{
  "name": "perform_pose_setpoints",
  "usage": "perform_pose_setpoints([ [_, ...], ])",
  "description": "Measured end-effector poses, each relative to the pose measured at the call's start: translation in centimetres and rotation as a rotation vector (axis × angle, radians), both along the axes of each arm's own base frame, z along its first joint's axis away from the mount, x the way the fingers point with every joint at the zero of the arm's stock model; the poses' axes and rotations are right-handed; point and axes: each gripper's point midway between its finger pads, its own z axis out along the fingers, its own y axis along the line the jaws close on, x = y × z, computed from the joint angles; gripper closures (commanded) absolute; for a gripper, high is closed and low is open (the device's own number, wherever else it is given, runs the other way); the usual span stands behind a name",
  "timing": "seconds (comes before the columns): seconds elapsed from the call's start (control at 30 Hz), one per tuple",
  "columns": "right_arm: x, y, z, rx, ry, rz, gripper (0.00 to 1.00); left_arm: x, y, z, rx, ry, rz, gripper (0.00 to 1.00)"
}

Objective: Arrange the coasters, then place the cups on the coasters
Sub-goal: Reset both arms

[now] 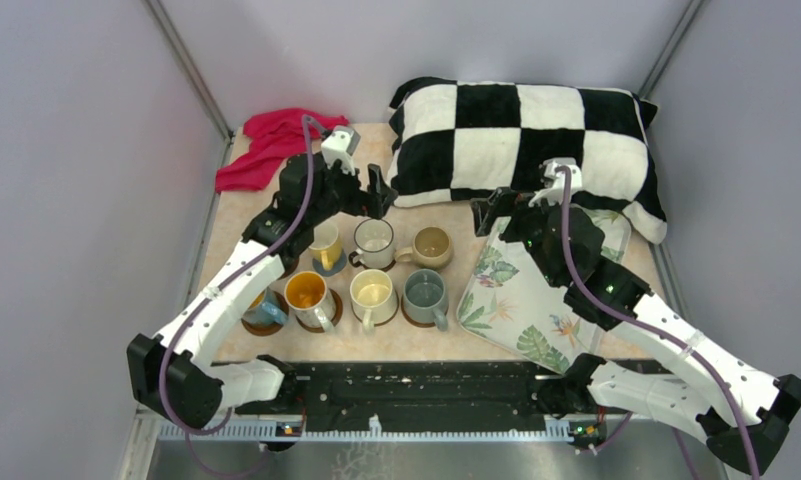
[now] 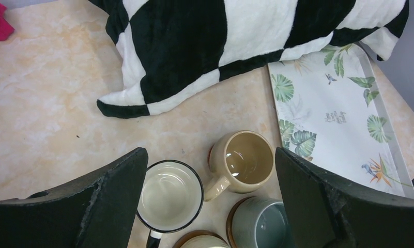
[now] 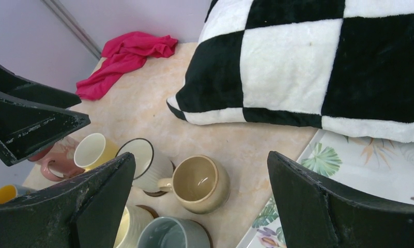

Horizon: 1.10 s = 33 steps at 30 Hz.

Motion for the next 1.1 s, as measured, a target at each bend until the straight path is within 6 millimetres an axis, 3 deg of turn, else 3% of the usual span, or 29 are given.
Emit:
perform_pose_setpoints([
  [1.1,-0.1,-0.3,1.0,0.028,-0.027,-0.007,0.01,-1.1,-0.3,-0.2,-0.006,-0.034,-0.057,0.01],
])
